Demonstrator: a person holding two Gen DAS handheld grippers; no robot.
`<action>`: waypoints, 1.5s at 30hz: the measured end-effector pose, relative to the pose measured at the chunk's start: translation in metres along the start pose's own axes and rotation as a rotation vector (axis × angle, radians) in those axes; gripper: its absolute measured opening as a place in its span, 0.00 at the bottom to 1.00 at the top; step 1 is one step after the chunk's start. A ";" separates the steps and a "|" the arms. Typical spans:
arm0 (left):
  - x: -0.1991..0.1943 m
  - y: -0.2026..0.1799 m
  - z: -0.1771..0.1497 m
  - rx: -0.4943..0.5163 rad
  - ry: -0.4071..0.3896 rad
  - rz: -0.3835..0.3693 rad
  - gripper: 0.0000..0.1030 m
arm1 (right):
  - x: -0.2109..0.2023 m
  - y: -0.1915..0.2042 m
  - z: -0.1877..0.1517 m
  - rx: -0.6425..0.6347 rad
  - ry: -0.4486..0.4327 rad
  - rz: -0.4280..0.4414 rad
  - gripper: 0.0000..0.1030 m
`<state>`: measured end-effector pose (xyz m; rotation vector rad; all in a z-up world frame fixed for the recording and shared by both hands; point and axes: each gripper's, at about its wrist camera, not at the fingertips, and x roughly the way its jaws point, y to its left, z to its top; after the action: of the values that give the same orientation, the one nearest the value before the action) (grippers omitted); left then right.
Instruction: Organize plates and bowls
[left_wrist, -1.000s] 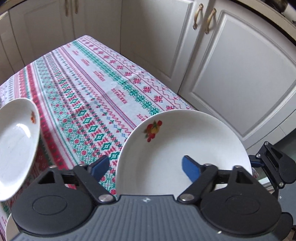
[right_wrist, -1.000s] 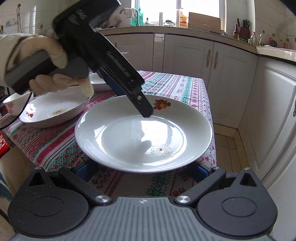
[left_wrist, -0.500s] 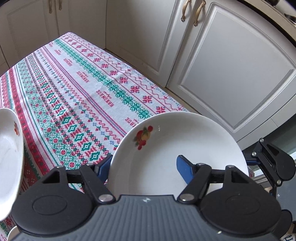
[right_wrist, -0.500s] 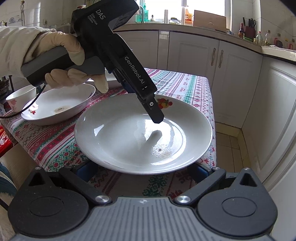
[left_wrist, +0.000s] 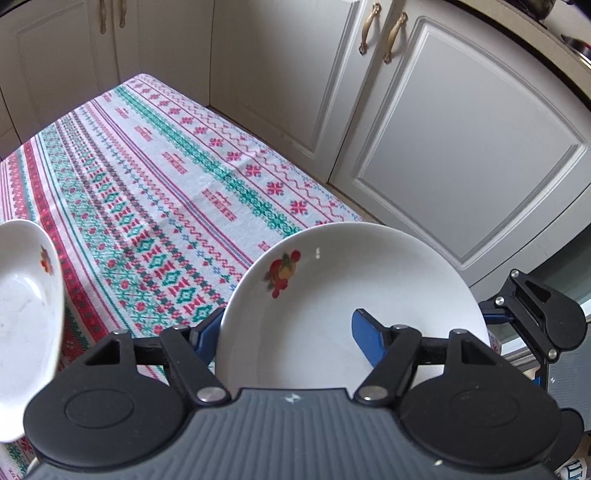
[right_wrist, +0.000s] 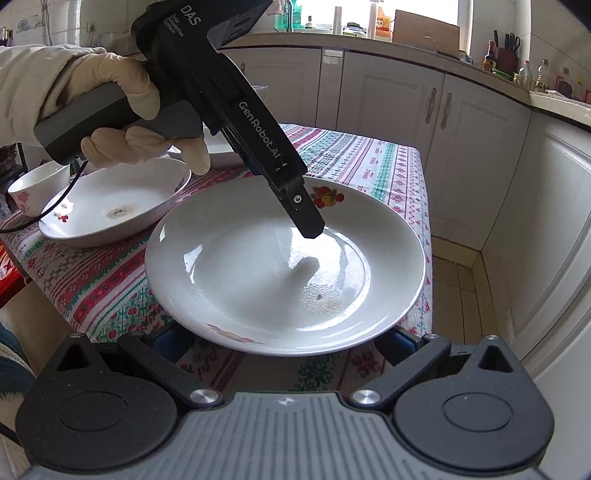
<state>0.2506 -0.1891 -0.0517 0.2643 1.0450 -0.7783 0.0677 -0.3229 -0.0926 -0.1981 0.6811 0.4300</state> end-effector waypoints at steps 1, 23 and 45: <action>-0.002 0.001 0.001 -0.001 -0.005 0.002 0.70 | 0.000 -0.001 0.003 0.000 0.000 0.005 1.00; 0.008 0.042 0.040 -0.014 -0.090 0.041 0.70 | 0.051 -0.035 0.044 -0.018 0.031 0.007 1.00; 0.025 0.052 0.039 -0.029 -0.084 0.047 0.73 | 0.064 -0.035 0.048 -0.003 0.062 -0.008 1.00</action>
<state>0.3193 -0.1843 -0.0619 0.2289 0.9675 -0.7252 0.1551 -0.3186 -0.0963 -0.2177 0.7399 0.4187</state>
